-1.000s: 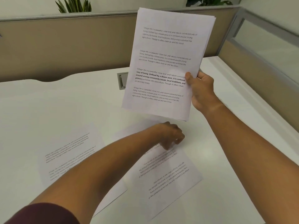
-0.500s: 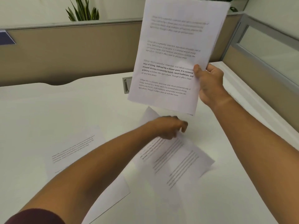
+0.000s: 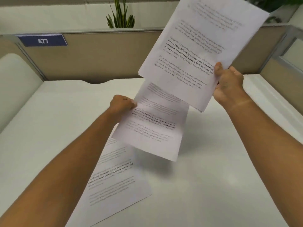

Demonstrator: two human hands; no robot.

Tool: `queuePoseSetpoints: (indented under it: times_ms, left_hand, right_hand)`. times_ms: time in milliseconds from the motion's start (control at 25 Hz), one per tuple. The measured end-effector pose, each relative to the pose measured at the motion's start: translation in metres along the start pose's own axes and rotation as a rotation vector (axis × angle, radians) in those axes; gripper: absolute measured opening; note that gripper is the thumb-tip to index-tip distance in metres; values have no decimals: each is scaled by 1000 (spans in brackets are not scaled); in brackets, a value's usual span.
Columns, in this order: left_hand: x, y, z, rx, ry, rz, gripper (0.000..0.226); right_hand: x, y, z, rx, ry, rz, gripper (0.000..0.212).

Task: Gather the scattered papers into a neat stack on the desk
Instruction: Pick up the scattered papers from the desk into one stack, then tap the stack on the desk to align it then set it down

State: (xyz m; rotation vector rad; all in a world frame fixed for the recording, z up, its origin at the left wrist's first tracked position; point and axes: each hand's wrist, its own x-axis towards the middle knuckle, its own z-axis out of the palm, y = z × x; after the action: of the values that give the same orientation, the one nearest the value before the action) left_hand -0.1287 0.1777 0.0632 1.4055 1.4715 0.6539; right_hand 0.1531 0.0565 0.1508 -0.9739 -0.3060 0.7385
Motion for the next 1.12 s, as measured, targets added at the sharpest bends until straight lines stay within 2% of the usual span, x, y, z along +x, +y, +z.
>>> queuePoseSetpoints:
  times_ms: [120,240,400,560,800,960,1000,1120]
  left_hand:
    - [-23,-65,-32,-119,189,-233,9]
    - [-68,-126,-51,-130,370,-353,11]
    - [-113,-163,-65,-37,483,-341,16]
    - [-132,-172,-73,116,559,-337,15]
    - [-143,-182,-82,271,517,-344,13]
    - [-151,-187,-86,347,473,-331,4]
    - [-150,-188,-87,368,473,-315,7]
    - [-146,-191,-90,382,486,-315,36]
  right_hand:
    - [-12,36,6,-115,-118,116,17]
    - [-32,86,2,-285,-247,277,22]
    - [-63,144,-10,-507,-372,502,12]
    - [-90,187,-19,-663,-406,640,15]
    - [-123,219,-13,-768,-443,672,4]
    - [-141,233,-8,-862,-460,659,13]
    - [-144,235,-7,-886,-467,649,10]
    - [-151,239,-4,-984,-501,551,4]
